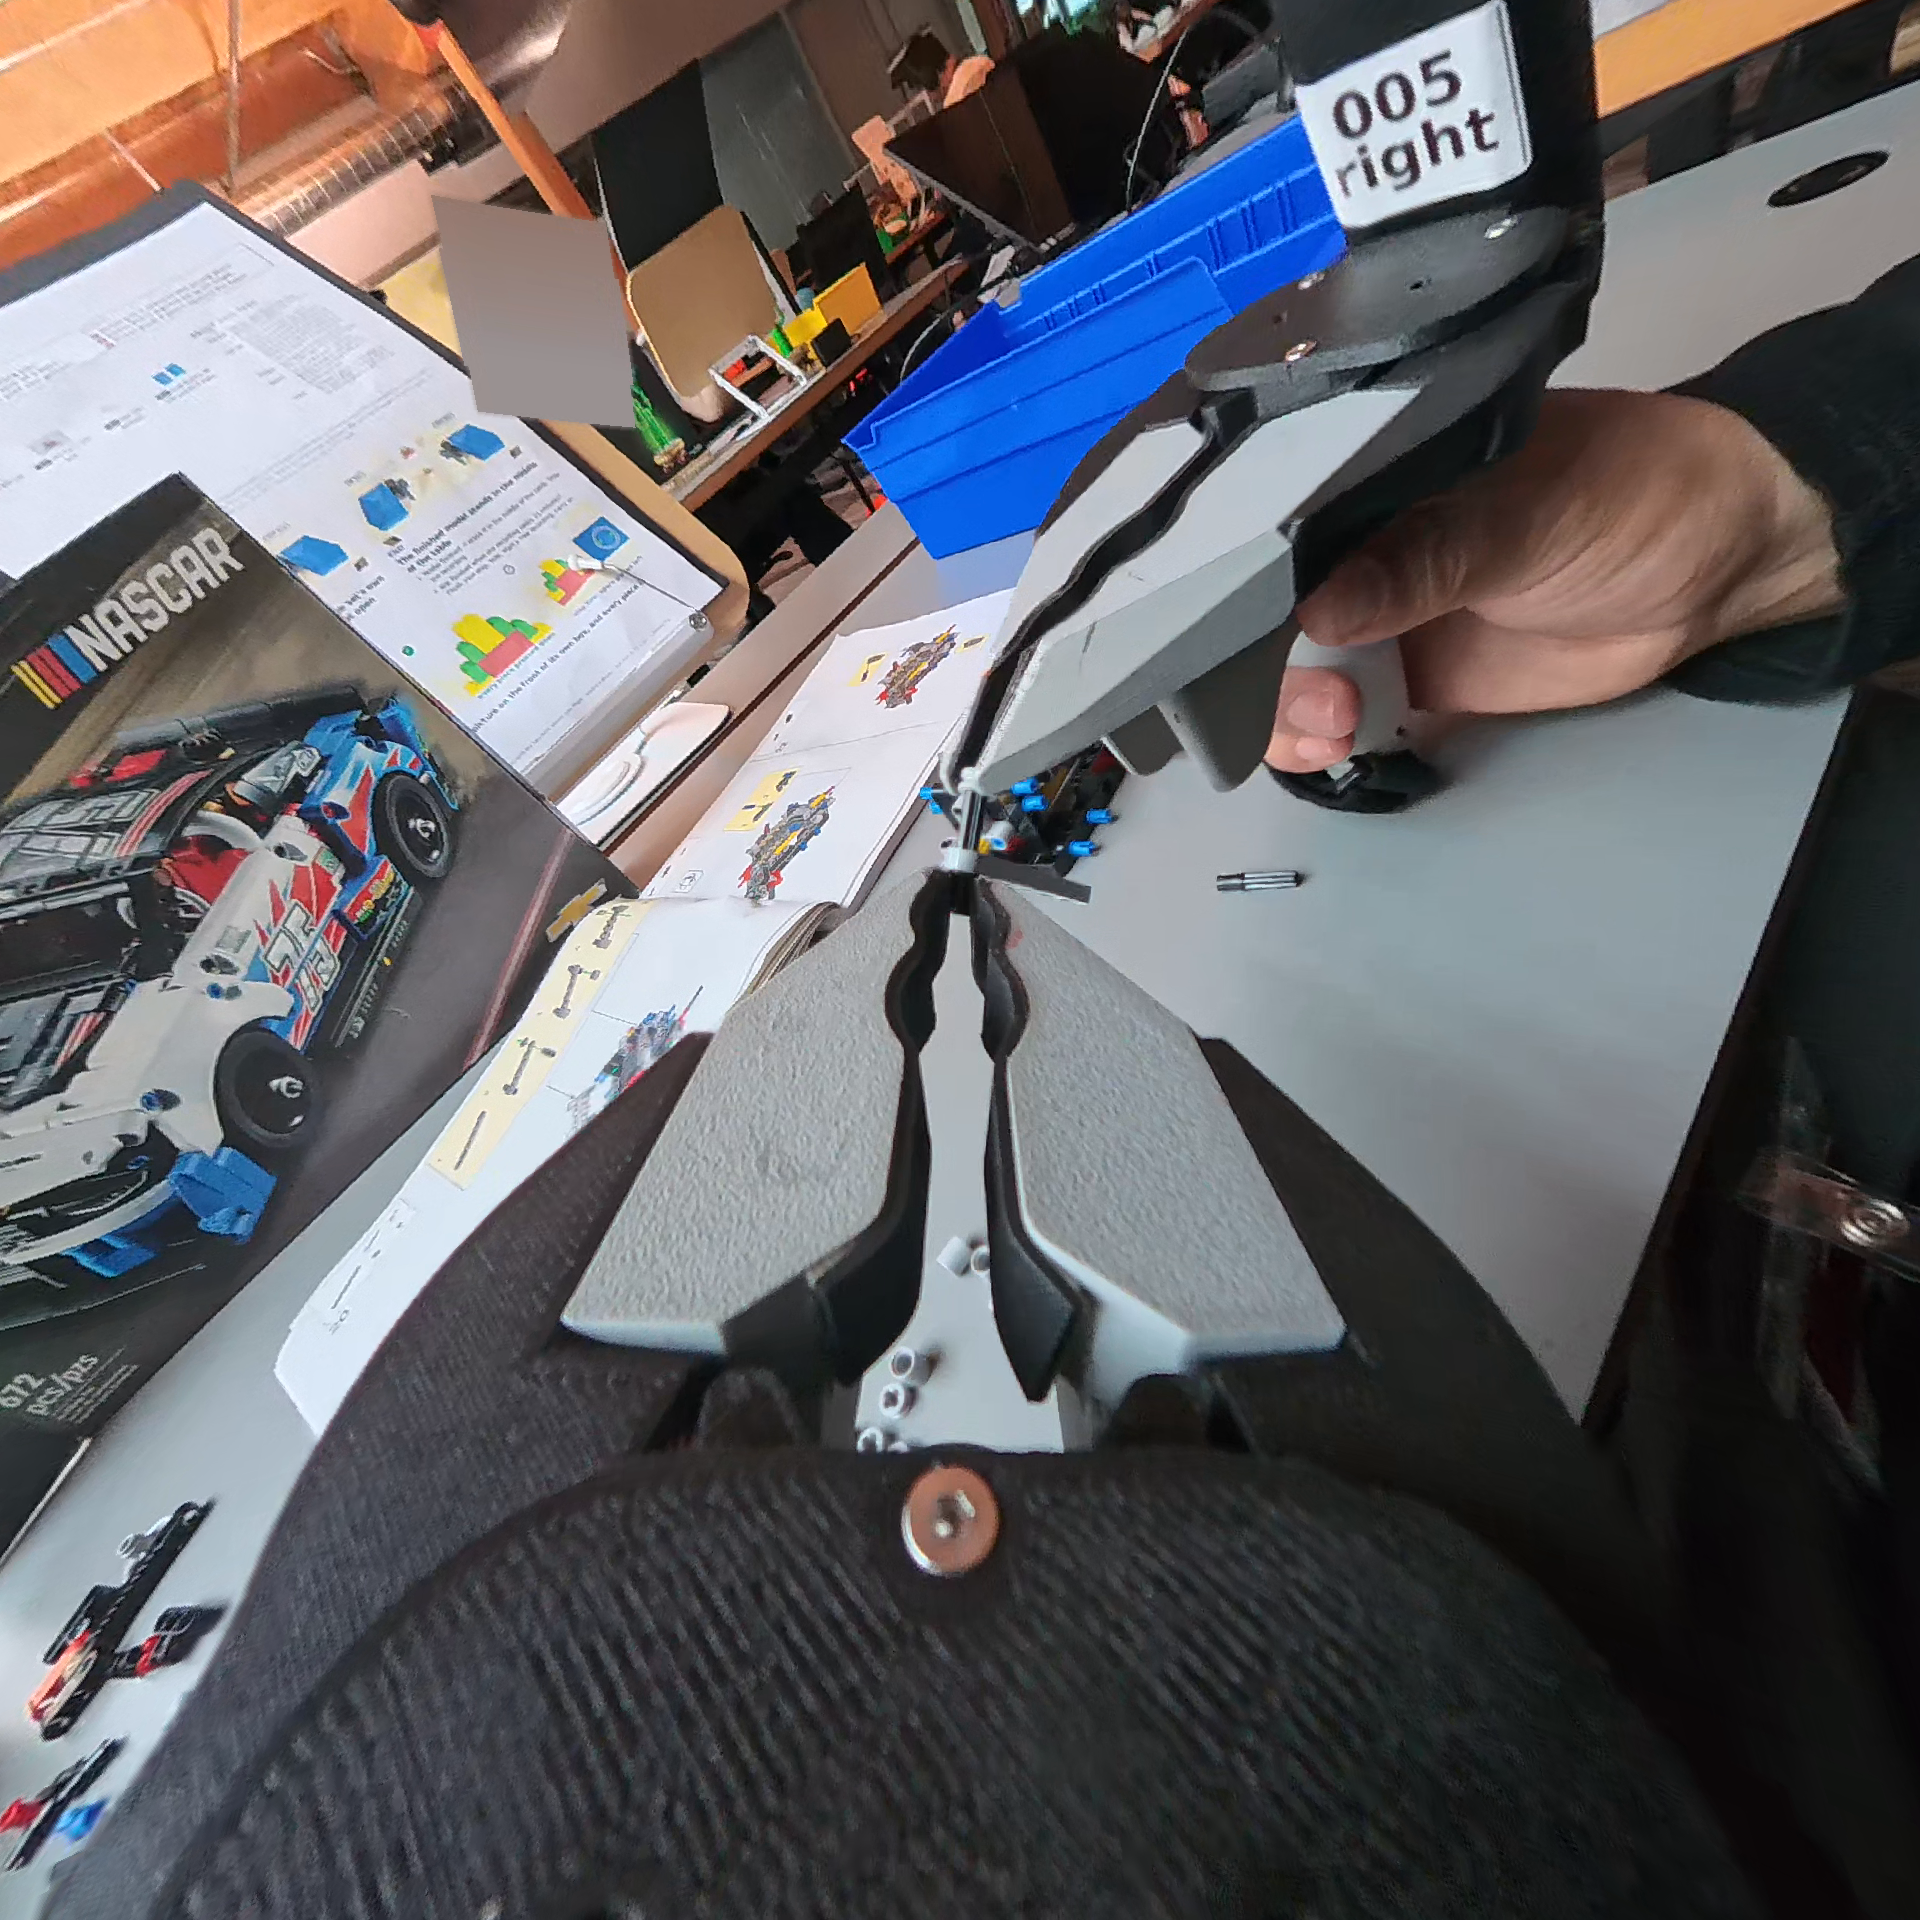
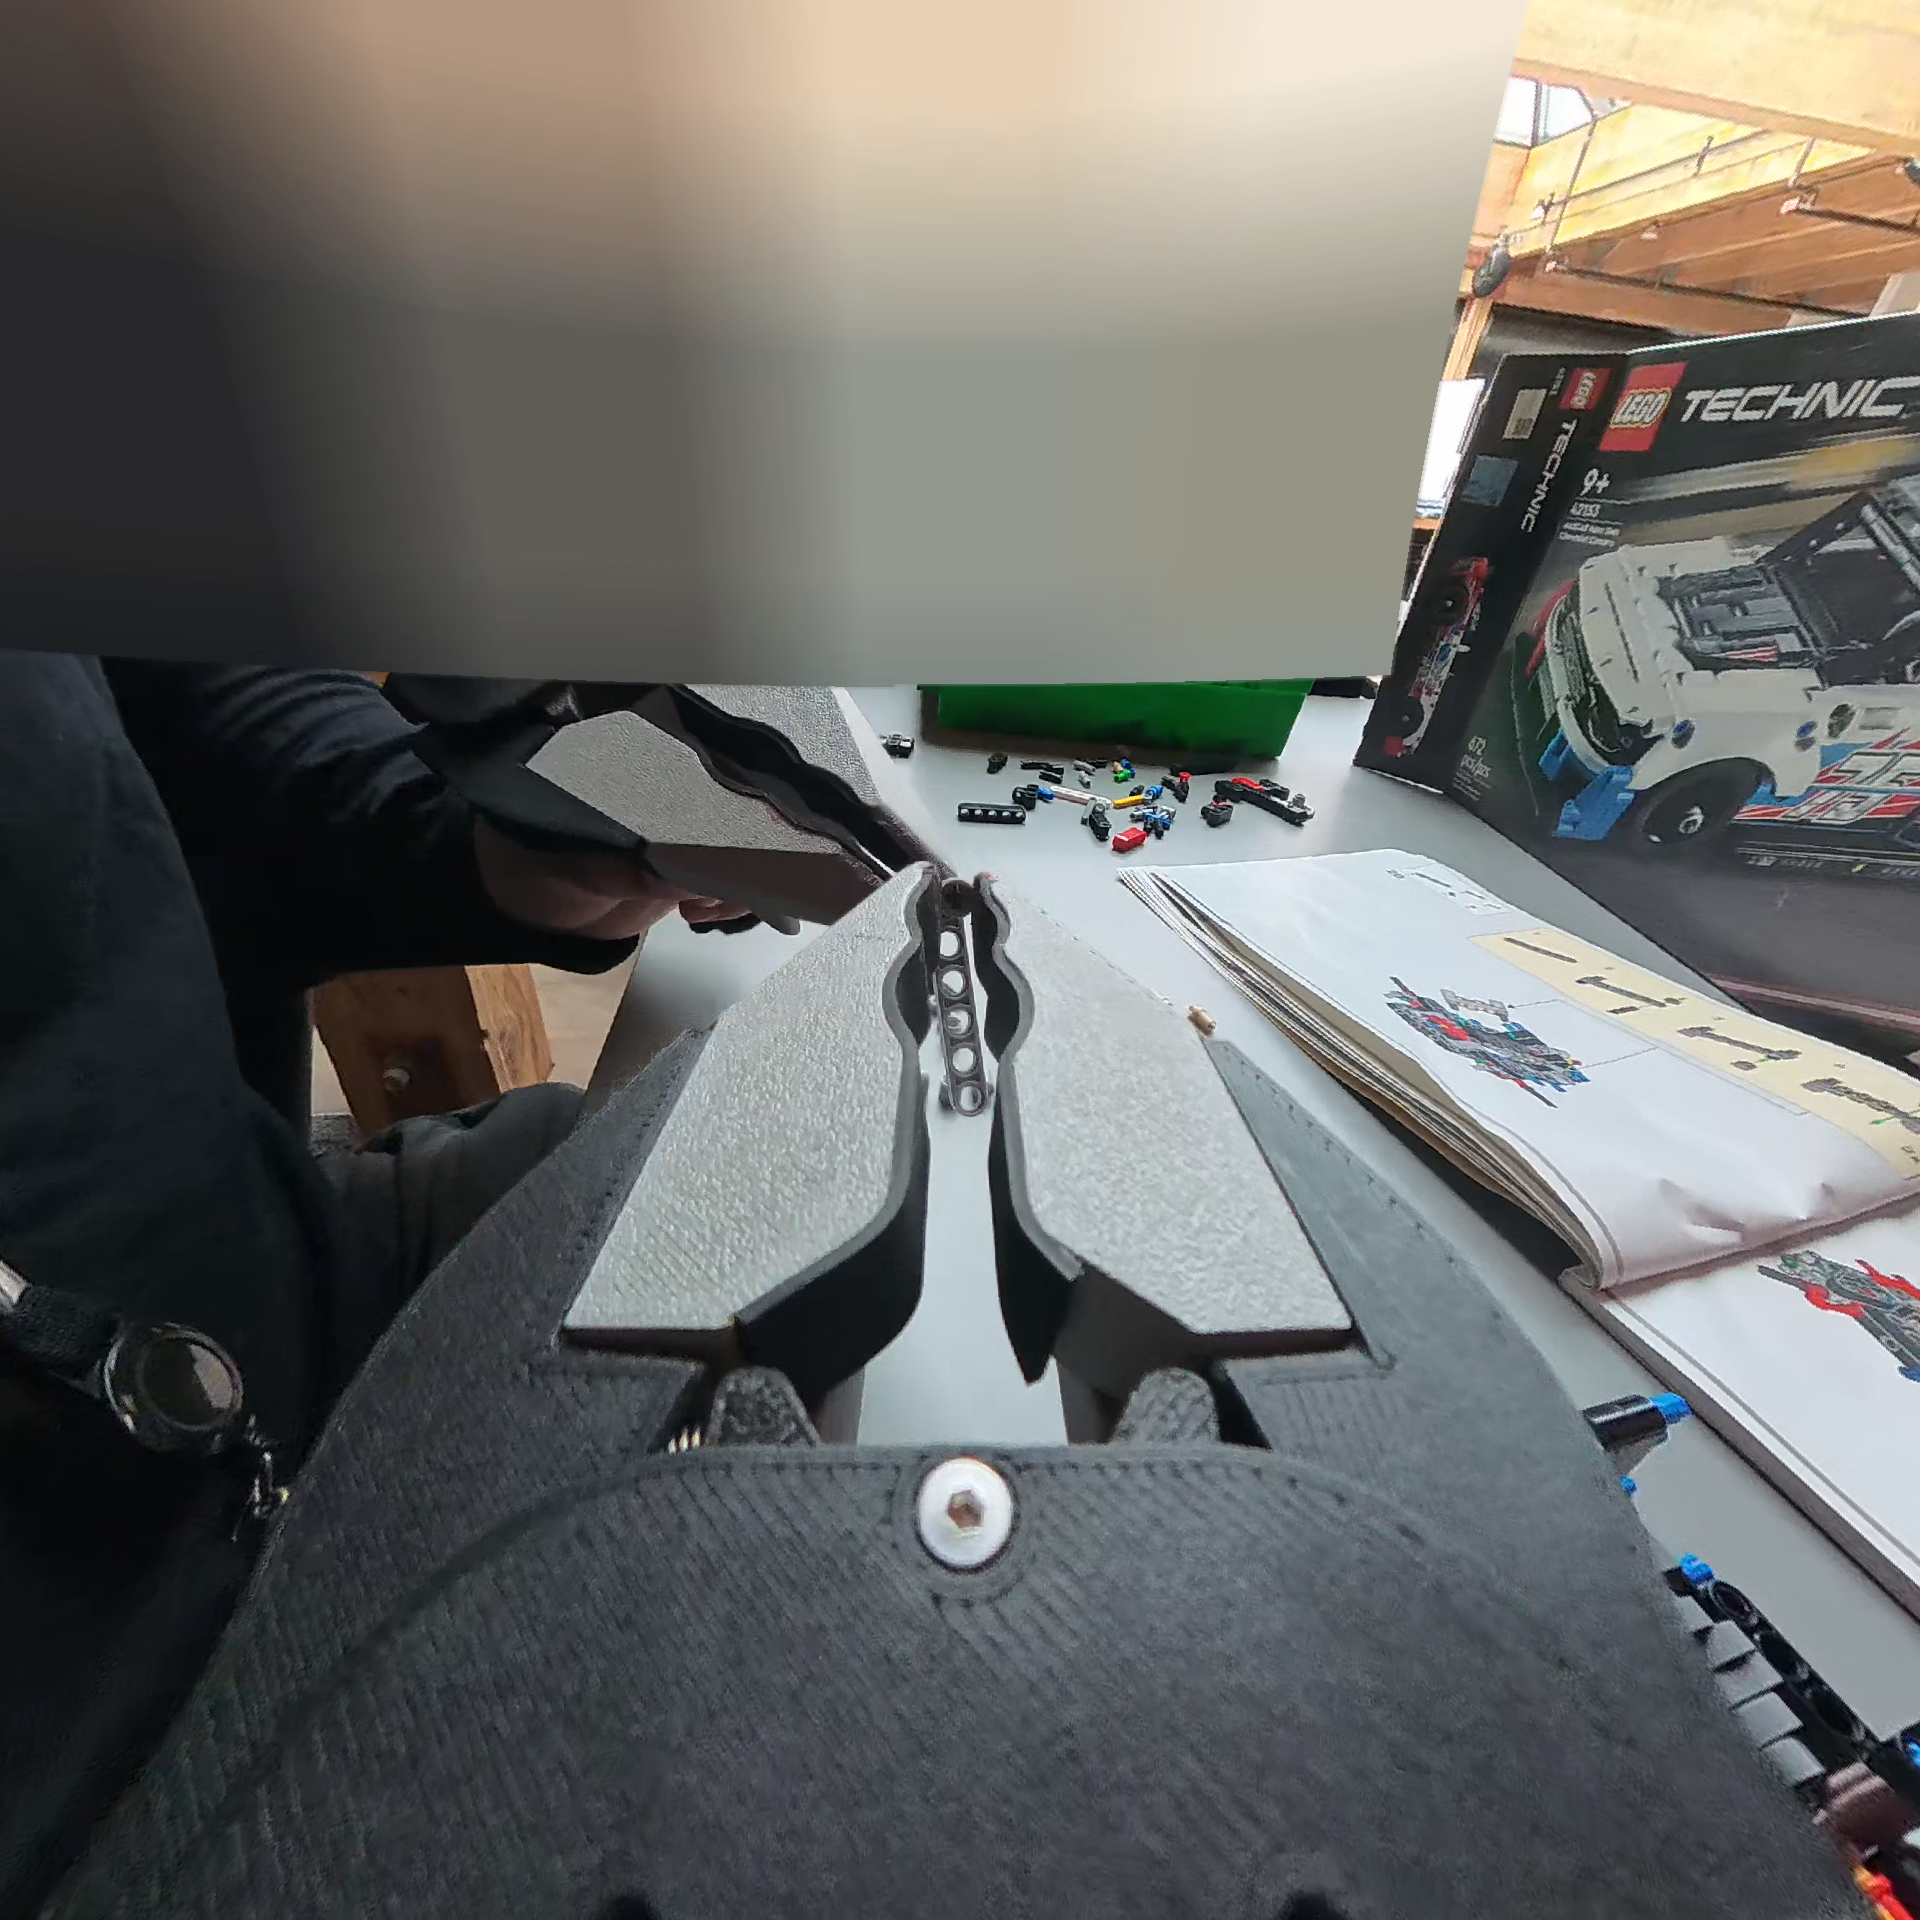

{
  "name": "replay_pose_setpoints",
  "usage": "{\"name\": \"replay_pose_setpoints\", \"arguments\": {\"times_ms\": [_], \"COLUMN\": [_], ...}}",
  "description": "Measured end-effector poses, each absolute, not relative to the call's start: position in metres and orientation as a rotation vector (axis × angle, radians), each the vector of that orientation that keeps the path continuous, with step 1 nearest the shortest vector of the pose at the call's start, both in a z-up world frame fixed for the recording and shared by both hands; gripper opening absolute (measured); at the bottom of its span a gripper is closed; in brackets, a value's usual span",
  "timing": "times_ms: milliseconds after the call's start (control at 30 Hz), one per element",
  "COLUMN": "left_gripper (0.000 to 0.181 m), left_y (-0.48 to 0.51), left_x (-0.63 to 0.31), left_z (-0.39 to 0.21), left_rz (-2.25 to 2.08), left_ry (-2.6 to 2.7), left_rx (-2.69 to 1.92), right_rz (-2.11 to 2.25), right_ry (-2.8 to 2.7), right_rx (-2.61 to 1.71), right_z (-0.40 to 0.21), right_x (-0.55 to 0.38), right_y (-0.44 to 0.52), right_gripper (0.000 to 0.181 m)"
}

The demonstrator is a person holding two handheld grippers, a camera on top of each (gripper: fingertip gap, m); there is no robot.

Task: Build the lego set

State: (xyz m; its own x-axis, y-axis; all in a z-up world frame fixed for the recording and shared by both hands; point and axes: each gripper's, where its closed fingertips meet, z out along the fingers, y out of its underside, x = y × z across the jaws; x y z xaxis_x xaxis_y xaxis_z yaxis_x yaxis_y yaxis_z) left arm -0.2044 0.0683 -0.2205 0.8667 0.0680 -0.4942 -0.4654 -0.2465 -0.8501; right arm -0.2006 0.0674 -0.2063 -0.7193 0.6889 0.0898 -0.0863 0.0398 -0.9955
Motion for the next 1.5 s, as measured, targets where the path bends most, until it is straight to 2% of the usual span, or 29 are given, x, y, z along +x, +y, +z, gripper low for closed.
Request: {"name": "replay_pose_setpoints", "arguments": {"times_ms": [833, 1000, 1100, 1500], "left_gripper": [0.001, 0.001, 0.001, 0.001], "left_y": [0.069, 0.079, 0.079, 0.081], "left_x": [-0.208, -0.177, -0.184, -0.204], "left_z": [-0.254, -0.254, -0.276, -0.285], "left_rz": [0.501, 0.443, 0.495, 0.572], "left_ry": [0.345, 0.460, 0.508, 0.475], "left_rx": [-1.915, -1.878, -1.945, -2.002], "right_rz": [1.496, 1.404, 1.421, 1.366], "right_ry": [-2.014, -2.084, -2.046, -1.944], "right_rx": [-0.644, -0.615, -0.670, -0.744], "right_z": [-0.245, -0.256, -0.252, -0.247], "right_x": [-0.207, -0.209, -0.217, -0.229], "right_y": [0.071, 0.068, 0.078, 0.107], "right_gripper": [0.000, 0.000, 0.000, 0.000]}}
